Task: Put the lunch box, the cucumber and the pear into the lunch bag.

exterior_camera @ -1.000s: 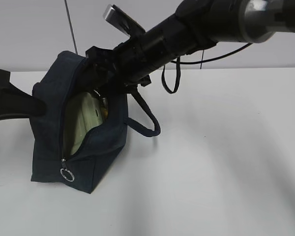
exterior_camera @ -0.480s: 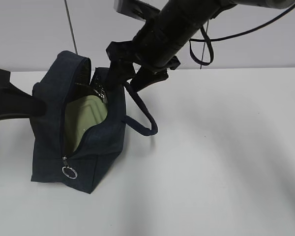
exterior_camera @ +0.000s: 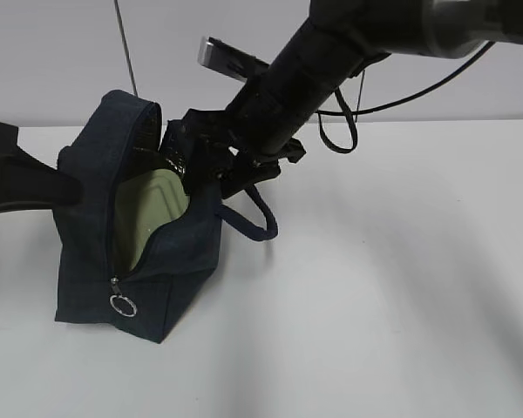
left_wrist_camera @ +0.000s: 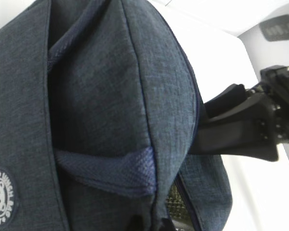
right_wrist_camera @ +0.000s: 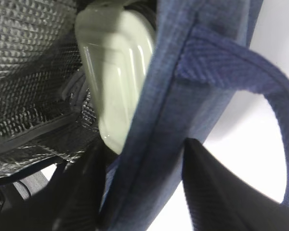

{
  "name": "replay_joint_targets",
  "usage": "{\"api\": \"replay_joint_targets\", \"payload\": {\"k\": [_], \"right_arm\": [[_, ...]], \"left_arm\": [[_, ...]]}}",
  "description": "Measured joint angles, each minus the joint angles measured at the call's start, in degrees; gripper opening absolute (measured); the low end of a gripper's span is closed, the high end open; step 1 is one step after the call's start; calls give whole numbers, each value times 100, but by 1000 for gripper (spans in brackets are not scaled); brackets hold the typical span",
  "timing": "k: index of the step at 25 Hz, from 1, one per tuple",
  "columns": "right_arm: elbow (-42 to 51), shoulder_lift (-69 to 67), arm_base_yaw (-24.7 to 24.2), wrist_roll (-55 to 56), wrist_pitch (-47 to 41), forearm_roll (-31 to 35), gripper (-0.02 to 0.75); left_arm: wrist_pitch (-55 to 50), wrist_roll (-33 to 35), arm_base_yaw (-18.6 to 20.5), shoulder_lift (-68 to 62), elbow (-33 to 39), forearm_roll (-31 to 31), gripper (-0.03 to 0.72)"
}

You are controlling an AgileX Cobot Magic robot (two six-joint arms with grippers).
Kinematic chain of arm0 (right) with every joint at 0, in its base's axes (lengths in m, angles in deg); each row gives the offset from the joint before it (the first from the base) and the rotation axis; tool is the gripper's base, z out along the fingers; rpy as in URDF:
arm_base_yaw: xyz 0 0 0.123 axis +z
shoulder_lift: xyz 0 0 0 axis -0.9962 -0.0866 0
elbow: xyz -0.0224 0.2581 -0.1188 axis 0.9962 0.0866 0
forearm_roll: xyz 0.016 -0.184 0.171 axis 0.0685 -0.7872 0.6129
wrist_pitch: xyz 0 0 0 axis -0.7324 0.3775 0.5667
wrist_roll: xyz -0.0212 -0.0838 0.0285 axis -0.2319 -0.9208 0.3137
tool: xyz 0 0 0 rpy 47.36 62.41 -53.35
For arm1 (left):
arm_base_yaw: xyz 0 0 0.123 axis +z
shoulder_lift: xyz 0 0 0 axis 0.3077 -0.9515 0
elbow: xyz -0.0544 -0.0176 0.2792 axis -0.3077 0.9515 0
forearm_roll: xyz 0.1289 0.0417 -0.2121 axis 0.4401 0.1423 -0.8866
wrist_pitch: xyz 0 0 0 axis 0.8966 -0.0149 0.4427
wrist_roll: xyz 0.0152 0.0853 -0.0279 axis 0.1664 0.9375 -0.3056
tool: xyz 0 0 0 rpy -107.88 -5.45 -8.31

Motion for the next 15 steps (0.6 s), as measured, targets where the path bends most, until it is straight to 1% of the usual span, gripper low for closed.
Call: {"api": "replay_joint_targets", "payload": {"k": [1, 3, 5, 6, 8, 11, 13, 15], "right_arm": [[0, -15, 0, 0, 0, 0, 364], [0, -29, 0, 0, -9, -34, 235], [0, -29, 0, -11, -21, -59, 80], [0, -29, 0, -23, -21, -81, 39], [-13, -29, 0, -48, -64, -127, 10], [-145, -29, 0, -51, -295, -417, 4], [-236, -29, -13, -51, -457, -675, 3], [-259, 34, -13, -51, -603, -1022, 3]], "left_arm": [[0, 0, 0, 0, 0, 0, 2], [4, 0, 0, 0, 0, 0, 2], [11, 0, 0, 0, 0, -6, 2], [5, 0, 0, 0, 0, -21, 2], [-16, 0, 0, 0, 0, -105, 2], [-18, 0, -120, 0, 0, -265, 2], [-6, 0, -291, 0, 0, -328, 2], [74, 0, -555, -33, 0, -369, 2]]}}
